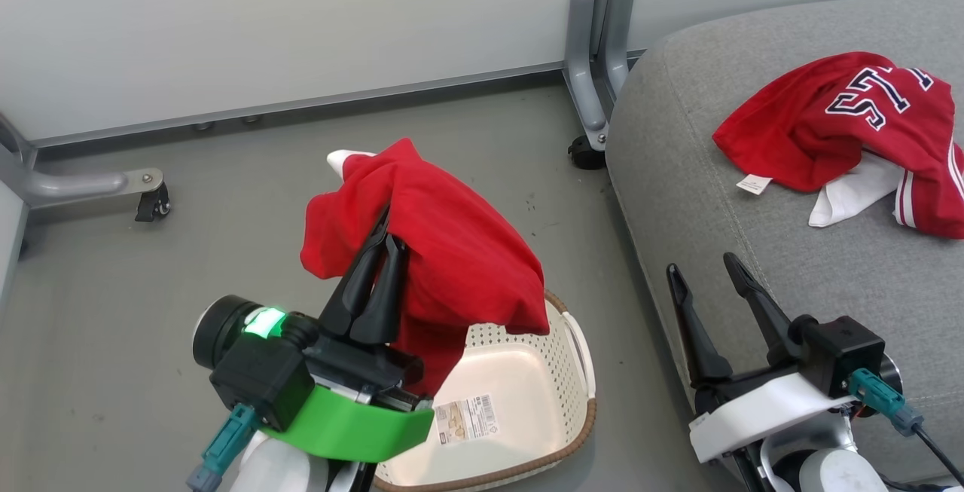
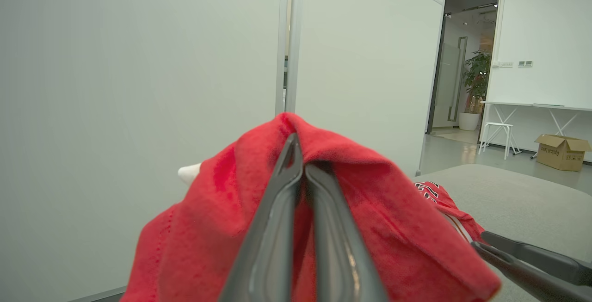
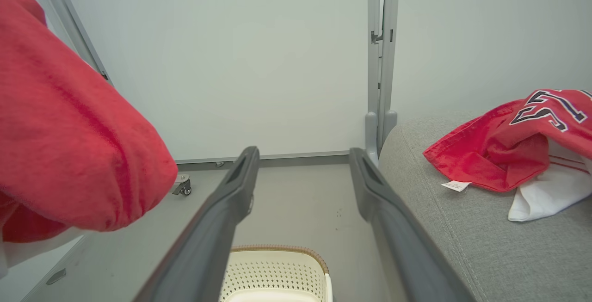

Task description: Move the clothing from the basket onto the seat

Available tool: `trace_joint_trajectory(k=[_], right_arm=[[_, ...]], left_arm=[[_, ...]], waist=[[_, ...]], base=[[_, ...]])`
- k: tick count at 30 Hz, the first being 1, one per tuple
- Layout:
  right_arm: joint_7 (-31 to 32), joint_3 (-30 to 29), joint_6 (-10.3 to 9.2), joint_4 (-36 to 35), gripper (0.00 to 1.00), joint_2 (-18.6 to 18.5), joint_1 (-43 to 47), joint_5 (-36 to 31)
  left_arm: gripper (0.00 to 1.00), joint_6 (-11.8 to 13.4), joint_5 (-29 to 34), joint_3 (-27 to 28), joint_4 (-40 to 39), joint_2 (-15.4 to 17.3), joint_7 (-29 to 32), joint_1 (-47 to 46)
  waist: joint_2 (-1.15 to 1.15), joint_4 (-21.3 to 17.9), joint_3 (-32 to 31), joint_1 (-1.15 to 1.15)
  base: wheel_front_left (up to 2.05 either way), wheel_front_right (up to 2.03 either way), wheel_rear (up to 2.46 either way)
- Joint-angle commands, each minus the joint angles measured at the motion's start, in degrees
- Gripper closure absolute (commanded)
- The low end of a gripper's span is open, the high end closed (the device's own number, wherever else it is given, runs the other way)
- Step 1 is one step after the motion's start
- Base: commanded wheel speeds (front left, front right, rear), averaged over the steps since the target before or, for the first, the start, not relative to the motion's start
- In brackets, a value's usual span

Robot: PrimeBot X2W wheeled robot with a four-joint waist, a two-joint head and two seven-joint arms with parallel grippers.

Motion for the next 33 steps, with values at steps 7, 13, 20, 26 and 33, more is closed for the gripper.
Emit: trace_joint_trajectory(k=[7,13,20,26,33], right_arm=[[0.55,0.95,-0.02,-0.50,0.00,-0.04,0.64,-0.24],[2.04,4.95,-0.02,-0.87,0.00,-0.61,0.60,0.48],[3.33,14.90,-0.02,-1.26,0.00,-2.29,-1.63,2.62],[2.82,21.97,-0.02,-1.13,0.00,-3.73,-5.16,4.34],[1.59,26.59,-0.02,0.06,0.00,-4.30,-11.07,4.84]], left_arm=[[1.00,0.52,-0.52,-0.02,-0.27,0.42,0.11,0.50],[1.00,0.44,-0.89,-0.13,-0.39,0.55,0.03,0.40],[1.00,0.52,-0.99,-0.23,-0.45,0.85,0.07,-0.38],[1.00,0.25,-1.19,-0.67,-0.07,0.77,0.16,-1.54],[1.00,-0.17,-1.59,-1.53,0.44,0.47,0.05,-2.47]], waist=[[0.00,0.00,0.03,0.01],[0.00,0.19,0.07,0.01],[0.00,0.56,1.09,0.01],[0.00,1.17,2.25,0.01],[0.00,2.39,3.22,0.01]], base=[[0.00,0.00,0.00],[0.00,0.00,0.00],[0.00,0.00,0.00],[0.00,0.00,0.00],[0.00,0.00,0.00]])
